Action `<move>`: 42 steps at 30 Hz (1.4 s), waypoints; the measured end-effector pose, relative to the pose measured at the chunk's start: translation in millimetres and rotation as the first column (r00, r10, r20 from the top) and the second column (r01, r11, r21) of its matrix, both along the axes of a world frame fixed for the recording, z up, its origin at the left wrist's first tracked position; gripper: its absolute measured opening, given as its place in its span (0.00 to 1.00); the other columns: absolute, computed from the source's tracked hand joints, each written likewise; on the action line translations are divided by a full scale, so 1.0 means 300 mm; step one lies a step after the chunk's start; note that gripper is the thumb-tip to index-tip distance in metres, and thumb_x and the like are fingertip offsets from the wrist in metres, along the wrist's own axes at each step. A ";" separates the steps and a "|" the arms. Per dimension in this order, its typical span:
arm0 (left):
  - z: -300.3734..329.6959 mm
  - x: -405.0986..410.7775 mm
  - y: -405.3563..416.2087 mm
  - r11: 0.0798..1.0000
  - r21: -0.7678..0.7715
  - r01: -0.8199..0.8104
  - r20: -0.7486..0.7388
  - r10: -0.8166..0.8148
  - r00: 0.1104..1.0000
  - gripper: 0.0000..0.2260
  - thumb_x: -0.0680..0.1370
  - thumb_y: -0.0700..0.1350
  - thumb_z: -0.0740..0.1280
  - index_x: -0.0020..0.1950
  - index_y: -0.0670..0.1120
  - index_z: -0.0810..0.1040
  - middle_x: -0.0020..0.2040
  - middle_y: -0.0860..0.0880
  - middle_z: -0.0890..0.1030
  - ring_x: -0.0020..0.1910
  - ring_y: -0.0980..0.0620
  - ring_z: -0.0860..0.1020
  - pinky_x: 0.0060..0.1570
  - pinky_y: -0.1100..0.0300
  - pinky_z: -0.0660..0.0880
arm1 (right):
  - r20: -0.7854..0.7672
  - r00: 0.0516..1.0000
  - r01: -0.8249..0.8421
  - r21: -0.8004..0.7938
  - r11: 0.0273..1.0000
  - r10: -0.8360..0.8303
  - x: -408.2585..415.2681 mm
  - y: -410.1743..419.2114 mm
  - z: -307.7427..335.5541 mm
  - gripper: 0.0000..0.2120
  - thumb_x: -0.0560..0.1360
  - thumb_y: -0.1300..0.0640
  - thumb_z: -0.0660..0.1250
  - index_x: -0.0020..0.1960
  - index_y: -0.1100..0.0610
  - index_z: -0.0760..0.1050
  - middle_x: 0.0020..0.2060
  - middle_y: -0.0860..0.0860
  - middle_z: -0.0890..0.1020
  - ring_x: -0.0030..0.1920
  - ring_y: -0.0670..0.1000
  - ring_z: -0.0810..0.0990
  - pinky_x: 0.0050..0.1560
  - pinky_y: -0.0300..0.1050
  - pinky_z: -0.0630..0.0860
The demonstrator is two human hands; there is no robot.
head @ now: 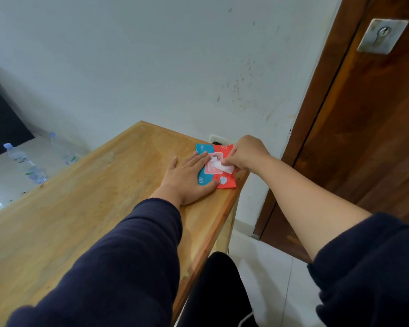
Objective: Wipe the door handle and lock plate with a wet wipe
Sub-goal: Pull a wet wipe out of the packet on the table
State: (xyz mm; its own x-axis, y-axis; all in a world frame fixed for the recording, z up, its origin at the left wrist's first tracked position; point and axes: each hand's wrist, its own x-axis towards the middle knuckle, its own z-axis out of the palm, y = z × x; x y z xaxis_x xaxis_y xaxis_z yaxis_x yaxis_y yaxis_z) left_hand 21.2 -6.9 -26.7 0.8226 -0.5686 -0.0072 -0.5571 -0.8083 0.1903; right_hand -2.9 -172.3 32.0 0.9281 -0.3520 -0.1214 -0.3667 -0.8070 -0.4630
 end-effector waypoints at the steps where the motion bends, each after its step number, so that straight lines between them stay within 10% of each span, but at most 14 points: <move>1: 0.005 -0.002 -0.006 1.000 -0.013 -0.013 -0.008 0.013 1.000 0.35 0.75 0.71 0.52 0.78 0.56 0.50 0.79 0.56 0.54 0.78 0.54 0.50 0.75 0.42 0.42 | 0.018 0.999 0.026 0.035 0.999 -0.027 -0.003 -0.003 0.004 0.23 0.68 0.43 0.74 0.51 0.61 0.79 0.47 0.54 0.82 0.48 0.54 0.81 0.45 0.43 0.76; 11: 0.044 -0.010 -0.095 0.966 -0.151 -0.210 -0.001 0.212 0.977 0.24 0.79 0.63 0.52 0.69 0.52 0.68 0.68 0.51 0.71 0.69 0.49 0.67 0.72 0.40 0.50 | 0.088 0.978 0.116 0.521 0.846 -0.189 -0.013 0.015 0.046 0.04 0.76 0.62 0.65 0.44 0.55 0.76 0.51 0.56 0.82 0.52 0.55 0.81 0.54 0.48 0.79; 19: 0.034 0.004 -0.113 0.942 -0.225 -0.248 0.002 0.255 0.967 0.20 0.78 0.60 0.54 0.64 0.51 0.71 0.64 0.51 0.72 0.67 0.48 0.67 0.70 0.40 0.54 | 0.105 0.986 0.072 0.440 0.895 -0.131 -0.012 0.016 0.033 0.13 0.79 0.57 0.62 0.60 0.60 0.78 0.50 0.56 0.80 0.43 0.52 0.75 0.51 0.46 0.77; 33: 0.029 0.027 -0.138 0.919 -0.220 -0.327 0.063 0.348 0.935 0.17 0.77 0.60 0.59 0.61 0.53 0.74 0.57 0.53 0.75 0.59 0.50 0.73 0.63 0.45 0.65 | 0.288 0.958 -0.151 0.482 0.863 0.006 -0.048 0.028 0.054 0.07 0.78 0.62 0.62 0.50 0.53 0.78 0.37 0.49 0.77 0.42 0.46 0.77 0.43 0.36 0.73; 42: 0.052 0.015 -0.148 0.907 -0.213 -0.363 0.013 0.374 0.927 0.17 0.77 0.58 0.59 0.62 0.54 0.74 0.59 0.52 0.75 0.61 0.48 0.73 0.64 0.42 0.64 | 0.424 0.864 -0.154 0.737 0.658 -0.272 -0.093 0.010 0.112 0.10 0.79 0.65 0.56 0.57 0.55 0.70 0.32 0.50 0.74 0.32 0.41 0.81 0.39 0.29 0.76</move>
State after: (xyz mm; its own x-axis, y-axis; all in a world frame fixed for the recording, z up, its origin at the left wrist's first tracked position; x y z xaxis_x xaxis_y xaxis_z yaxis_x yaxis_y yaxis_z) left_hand 25.7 -51.3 -11.2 0.9698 -0.2095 0.1251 -0.2407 -0.9049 0.3509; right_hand -30.9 -169.2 65.7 0.9145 -0.3986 0.0697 0.0296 -0.1058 -0.9939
